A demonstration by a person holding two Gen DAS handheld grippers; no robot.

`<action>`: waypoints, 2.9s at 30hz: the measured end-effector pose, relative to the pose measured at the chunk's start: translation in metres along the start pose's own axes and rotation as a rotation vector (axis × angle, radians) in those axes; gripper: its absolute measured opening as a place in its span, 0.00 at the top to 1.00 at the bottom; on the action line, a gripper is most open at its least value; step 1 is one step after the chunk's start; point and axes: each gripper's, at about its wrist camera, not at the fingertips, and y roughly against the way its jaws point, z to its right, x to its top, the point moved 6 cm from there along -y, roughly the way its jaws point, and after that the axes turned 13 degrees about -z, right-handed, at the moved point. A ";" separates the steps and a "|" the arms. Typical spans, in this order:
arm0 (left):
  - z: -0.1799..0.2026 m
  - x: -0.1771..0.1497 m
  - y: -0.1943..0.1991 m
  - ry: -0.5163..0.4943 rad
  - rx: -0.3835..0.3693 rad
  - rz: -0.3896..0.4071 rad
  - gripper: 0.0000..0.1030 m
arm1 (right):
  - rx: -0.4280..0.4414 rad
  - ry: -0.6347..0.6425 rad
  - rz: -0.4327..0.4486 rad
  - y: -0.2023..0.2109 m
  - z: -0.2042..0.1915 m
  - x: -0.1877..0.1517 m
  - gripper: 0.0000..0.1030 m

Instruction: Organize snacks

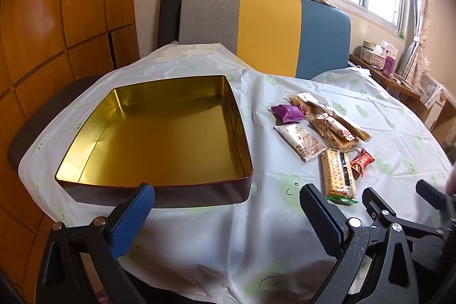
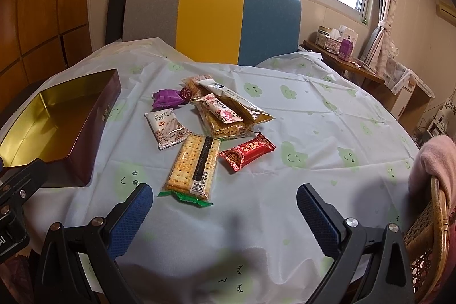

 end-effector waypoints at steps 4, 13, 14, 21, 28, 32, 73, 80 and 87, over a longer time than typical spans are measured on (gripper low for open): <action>0.000 0.000 0.001 -0.001 -0.001 0.000 0.01 | 0.000 0.000 0.001 0.000 0.000 0.000 0.00; 0.001 0.000 0.001 0.000 0.000 0.000 0.01 | -0.001 0.000 0.002 0.001 0.000 0.000 0.00; 0.001 0.000 0.001 0.000 0.000 0.000 0.01 | 0.000 -0.001 0.002 0.001 0.000 0.000 0.00; 0.001 0.000 0.001 -0.003 -0.001 0.001 0.01 | -0.001 0.000 0.004 0.001 0.000 0.001 0.00; 0.005 -0.002 0.002 -0.010 -0.010 -0.002 0.01 | -0.002 -0.003 0.006 0.002 0.003 0.003 0.00; 0.009 -0.001 0.002 -0.023 -0.025 -0.005 0.01 | 0.006 -0.003 0.003 0.001 0.010 0.008 0.00; 0.160 0.014 -0.097 -0.418 -0.308 -0.295 0.29 | 0.314 -0.003 -0.367 -0.118 0.111 0.115 0.66; 0.162 0.012 -0.113 -0.431 -0.278 -0.277 0.51 | 0.298 -0.005 -0.350 -0.118 0.113 0.118 0.66; 0.140 -0.004 -0.101 -0.395 -0.291 -0.225 0.53 | 0.304 0.062 -0.325 -0.113 0.101 0.117 0.66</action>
